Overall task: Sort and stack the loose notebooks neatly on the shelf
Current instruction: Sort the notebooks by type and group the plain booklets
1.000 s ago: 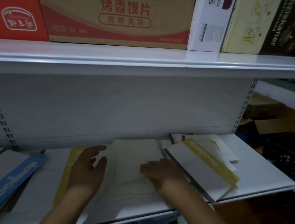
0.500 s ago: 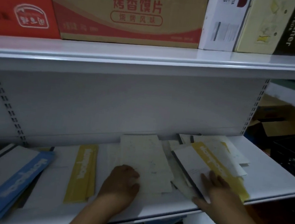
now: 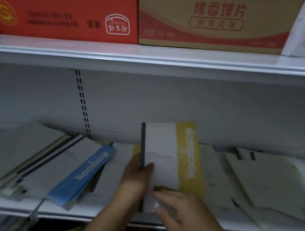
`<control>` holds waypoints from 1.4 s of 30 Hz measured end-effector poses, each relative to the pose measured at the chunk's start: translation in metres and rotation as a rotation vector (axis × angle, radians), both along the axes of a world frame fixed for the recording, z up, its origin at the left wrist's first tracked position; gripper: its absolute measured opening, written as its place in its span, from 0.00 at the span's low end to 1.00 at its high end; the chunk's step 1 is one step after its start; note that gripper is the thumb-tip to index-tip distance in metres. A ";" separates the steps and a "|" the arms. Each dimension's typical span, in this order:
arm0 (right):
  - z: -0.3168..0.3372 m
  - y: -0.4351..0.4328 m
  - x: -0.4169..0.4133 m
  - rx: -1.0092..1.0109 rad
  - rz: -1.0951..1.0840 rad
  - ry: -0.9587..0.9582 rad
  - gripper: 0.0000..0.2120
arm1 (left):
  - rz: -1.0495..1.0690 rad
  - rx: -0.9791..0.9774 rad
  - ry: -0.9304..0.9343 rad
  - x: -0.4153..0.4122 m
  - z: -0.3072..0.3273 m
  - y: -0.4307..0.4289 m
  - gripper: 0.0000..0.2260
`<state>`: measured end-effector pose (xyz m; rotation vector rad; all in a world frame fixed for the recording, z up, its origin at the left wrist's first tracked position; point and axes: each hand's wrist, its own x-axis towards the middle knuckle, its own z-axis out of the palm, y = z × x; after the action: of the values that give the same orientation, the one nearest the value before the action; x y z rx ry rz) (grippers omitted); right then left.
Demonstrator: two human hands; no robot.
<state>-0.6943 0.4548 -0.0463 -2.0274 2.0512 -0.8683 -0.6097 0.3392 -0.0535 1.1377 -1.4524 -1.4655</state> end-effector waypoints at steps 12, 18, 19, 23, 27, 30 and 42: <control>-0.069 0.040 -0.179 0.412 -0.907 0.093 0.35 | -0.005 -0.448 -1.044 0.031 -0.036 -0.072 0.30; -0.052 0.061 -0.177 -0.093 -0.776 0.226 0.31 | -0.238 -0.481 -0.637 0.004 -0.033 -0.044 0.19; -0.049 0.067 -0.174 -0.168 -0.773 0.224 0.25 | -0.365 -0.502 -0.719 0.001 -0.037 -0.043 0.21; -0.034 0.056 -0.164 -0.413 -0.557 0.176 0.18 | -0.579 -0.552 -0.971 0.001 -0.060 -0.052 0.28; -0.068 0.031 -0.150 -0.269 -0.260 0.163 0.15 | -0.413 -0.583 -0.947 0.008 -0.065 -0.059 0.22; -0.094 0.019 -0.147 -0.112 -0.196 0.027 0.16 | -0.389 -0.610 -0.950 0.009 -0.066 -0.055 0.23; -0.058 0.062 -0.196 0.448 -1.045 0.081 0.30 | -0.404 -0.602 -1.026 0.003 -0.059 -0.055 0.21</control>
<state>-0.8904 0.5172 -0.1042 -0.6988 2.9868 -0.3219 -0.6066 0.2838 -0.1126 1.2807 -2.7067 -0.4938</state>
